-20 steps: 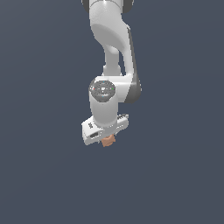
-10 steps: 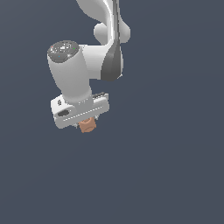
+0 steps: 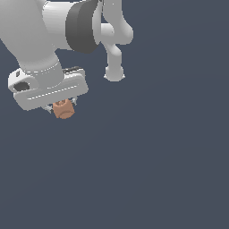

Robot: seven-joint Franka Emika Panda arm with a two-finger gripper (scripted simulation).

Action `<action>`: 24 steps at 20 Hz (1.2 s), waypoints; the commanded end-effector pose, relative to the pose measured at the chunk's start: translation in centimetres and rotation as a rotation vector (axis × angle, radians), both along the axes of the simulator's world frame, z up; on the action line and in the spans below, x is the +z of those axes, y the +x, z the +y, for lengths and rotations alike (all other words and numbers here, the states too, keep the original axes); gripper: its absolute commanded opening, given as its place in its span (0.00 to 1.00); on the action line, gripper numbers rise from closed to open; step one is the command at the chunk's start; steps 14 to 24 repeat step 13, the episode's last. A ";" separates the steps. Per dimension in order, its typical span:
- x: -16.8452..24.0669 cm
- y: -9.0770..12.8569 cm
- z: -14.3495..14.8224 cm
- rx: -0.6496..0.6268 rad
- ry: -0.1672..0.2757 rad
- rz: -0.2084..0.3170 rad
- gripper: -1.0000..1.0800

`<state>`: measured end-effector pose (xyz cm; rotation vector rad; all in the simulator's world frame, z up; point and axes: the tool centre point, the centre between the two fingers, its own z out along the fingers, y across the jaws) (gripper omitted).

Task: Pick up the object and move it to a goal position.

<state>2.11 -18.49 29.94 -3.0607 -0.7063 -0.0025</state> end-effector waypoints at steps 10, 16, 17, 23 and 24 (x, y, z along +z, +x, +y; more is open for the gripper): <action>4.9 -0.8 -4.4 0.001 -0.001 0.001 0.00; 5.1 -0.8 -4.6 0.001 -0.001 0.001 0.00; 5.1 -0.8 -4.6 0.001 -0.001 0.001 0.00; 5.1 -0.8 -4.6 0.001 -0.001 0.001 0.00; 5.1 -0.8 -4.6 0.001 -0.001 0.001 0.00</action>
